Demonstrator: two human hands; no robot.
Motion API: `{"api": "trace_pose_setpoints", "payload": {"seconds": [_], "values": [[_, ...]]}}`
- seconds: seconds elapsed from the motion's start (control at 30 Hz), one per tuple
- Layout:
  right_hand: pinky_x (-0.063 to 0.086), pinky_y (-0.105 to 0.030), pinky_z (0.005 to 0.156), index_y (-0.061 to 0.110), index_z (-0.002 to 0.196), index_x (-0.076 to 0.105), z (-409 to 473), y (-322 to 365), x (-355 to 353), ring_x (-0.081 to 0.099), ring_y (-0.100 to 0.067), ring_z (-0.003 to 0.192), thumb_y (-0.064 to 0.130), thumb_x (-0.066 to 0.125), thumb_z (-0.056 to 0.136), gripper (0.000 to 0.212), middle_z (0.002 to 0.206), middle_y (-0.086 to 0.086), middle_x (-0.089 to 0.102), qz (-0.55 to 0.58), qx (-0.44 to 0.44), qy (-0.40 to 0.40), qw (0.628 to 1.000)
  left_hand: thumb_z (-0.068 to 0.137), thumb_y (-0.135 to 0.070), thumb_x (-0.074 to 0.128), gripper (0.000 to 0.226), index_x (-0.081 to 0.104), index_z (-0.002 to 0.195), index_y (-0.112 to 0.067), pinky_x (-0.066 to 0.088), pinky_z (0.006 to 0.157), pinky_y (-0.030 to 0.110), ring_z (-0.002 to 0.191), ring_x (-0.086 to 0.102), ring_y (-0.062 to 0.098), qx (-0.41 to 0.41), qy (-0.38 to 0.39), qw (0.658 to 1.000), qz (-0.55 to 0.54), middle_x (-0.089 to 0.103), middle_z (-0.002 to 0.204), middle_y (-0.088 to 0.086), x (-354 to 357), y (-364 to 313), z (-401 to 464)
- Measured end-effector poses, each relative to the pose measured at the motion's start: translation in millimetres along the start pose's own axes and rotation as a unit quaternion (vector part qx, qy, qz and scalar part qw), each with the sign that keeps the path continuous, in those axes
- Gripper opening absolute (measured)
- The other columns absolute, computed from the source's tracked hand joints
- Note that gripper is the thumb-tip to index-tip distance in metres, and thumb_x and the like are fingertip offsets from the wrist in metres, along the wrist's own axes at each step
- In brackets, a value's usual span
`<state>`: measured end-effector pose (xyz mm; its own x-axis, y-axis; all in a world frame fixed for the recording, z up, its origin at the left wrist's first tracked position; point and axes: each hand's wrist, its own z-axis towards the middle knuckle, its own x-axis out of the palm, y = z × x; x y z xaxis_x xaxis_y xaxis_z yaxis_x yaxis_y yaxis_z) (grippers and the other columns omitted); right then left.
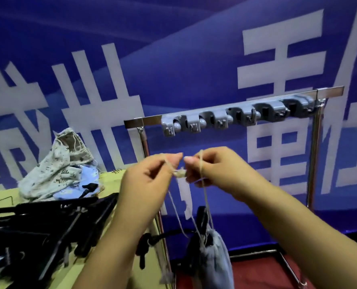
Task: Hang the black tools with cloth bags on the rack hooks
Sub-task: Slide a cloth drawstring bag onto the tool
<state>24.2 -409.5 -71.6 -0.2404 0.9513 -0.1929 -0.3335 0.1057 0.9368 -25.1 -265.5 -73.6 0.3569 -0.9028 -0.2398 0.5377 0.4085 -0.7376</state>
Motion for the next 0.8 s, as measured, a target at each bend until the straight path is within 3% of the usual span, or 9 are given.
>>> {"api": "trace_pose_setpoints", "payload": {"seconds": [0.17, 0.23, 0.3, 0.37, 0.47, 0.53, 0.67, 0.73, 0.8], "values": [[0.059, -0.035, 0.072, 0.006, 0.084, 0.063, 7, 43, 3, 0.060, -0.010, 0.050, 0.018, 0.042, 0.098, 0.028, 0.065, -0.004, 0.065, 0.146, 0.081, 0.165, 0.972, 0.088, -0.023, 0.061, 0.020, 0.065, 0.069, -0.026, 0.041, 0.049, 0.007, 0.056, 0.059, -0.002, 0.058, 0.005, 0.993, 0.107, 0.064, 0.060, -0.009, 5, -16, 38], [0.059, -0.035, 0.068, 0.003, 0.087, 0.060, 12, 47, 3, 0.043, -0.005, 0.037, 0.011, 0.039, 0.097, 0.025, 0.060, -0.003, 0.057, 0.143, 0.109, 0.213, 0.960, 0.086, -0.024, 0.063, 0.033, 0.051, 0.057, -0.017, 0.038, 0.043, 0.016, 0.044, 0.049, 0.010, -0.011, 0.032, 0.995, 0.095, 0.052, 0.045, -0.002, 1, -9, 59], [0.053, -0.027, 0.054, 0.004, 0.088, 0.063, 17, 48, 8, 0.033, -0.004, 0.035, 0.007, 0.039, 0.094, 0.025, 0.058, -0.001, 0.049, 0.147, 0.132, 0.239, 0.951, 0.087, -0.025, 0.064, 0.031, 0.047, 0.063, -0.013, 0.036, 0.042, 0.018, 0.042, 0.045, 0.016, -0.108, 0.103, 0.988, 0.038, 0.049, 0.046, 0.006, -2, -1, 74], [0.048, -0.022, 0.048, 0.004, 0.078, 0.067, 26, 46, 11, 0.031, -0.003, 0.034, 0.003, 0.034, 0.091, 0.036, 0.056, 0.000, 0.046, 0.189, 0.164, 0.242, 0.937, 0.093, -0.017, 0.053, 0.019, 0.052, 0.075, -0.010, 0.041, 0.047, 0.018, 0.045, 0.048, 0.012, -0.181, 0.194, 0.963, -0.052, 0.052, 0.054, 0.007, -6, 5, 80], [0.042, -0.016, 0.040, 0.003, 0.063, 0.066, 43, 41, 6, 0.027, -0.002, 0.031, 0.000, 0.027, 0.079, 0.042, 0.051, 0.000, 0.044, 0.274, 0.219, 0.231, 0.907, 0.093, -0.008, 0.039, 0.035, 0.060, 0.066, -0.013, 0.053, 0.064, 0.026, 0.057, 0.055, 0.010, -0.279, 0.329, 0.872, -0.232, 0.057, 0.061, -0.001, -16, 20, 82], [0.033, -0.014, 0.035, 0.002, 0.064, 0.063, 57, 35, -3, 0.020, -0.003, 0.030, 0.004, 0.030, 0.076, 0.036, 0.049, 0.001, 0.040, 0.300, 0.235, 0.200, 0.903, 0.093, -0.018, 0.043, 0.026, 0.063, 0.079, -0.010, 0.052, 0.066, 0.031, 0.050, 0.047, 0.010, -0.294, 0.356, 0.862, -0.208, 0.050, 0.060, 0.001, -26, 32, 86], [0.019, -0.014, 0.036, 0.004, 0.064, 0.062, 73, 20, -23, 0.018, -0.005, 0.034, 0.020, 0.049, 0.086, 0.031, 0.044, 0.005, 0.031, 0.159, 0.253, 0.201, 0.933, 0.066, -0.025, 0.068, 0.023, 0.061, 0.081, -0.009, 0.033, 0.052, 0.022, 0.051, 0.029, 0.010, -0.261, 0.370, 0.885, -0.108, 0.033, 0.054, -0.004, -42, 46, 99], [0.020, -0.015, 0.037, 0.007, 0.068, 0.061, 80, 16, -25, 0.021, -0.006, 0.036, 0.017, 0.052, 0.092, 0.028, 0.041, 0.008, 0.030, 0.027, 0.210, 0.189, 0.959, 0.072, -0.028, 0.069, 0.017, 0.062, 0.075, -0.013, 0.025, 0.048, 0.020, 0.048, 0.027, 0.008, -0.257, 0.377, 0.886, -0.089, 0.032, 0.052, -0.007, -41, 47, 110], [0.021, -0.018, 0.038, 0.007, 0.072, 0.059, 94, 16, -20, 0.023, -0.009, 0.040, 0.016, 0.055, 0.092, 0.021, 0.036, 0.010, 0.033, -0.075, 0.124, 0.110, 0.983, 0.086, -0.030, 0.061, 0.027, 0.060, 0.062, -0.017, 0.020, 0.044, 0.018, 0.042, 0.025, 0.005, -0.259, 0.343, 0.901, -0.066, 0.030, 0.047, -0.009, -36, 50, 122]]}}
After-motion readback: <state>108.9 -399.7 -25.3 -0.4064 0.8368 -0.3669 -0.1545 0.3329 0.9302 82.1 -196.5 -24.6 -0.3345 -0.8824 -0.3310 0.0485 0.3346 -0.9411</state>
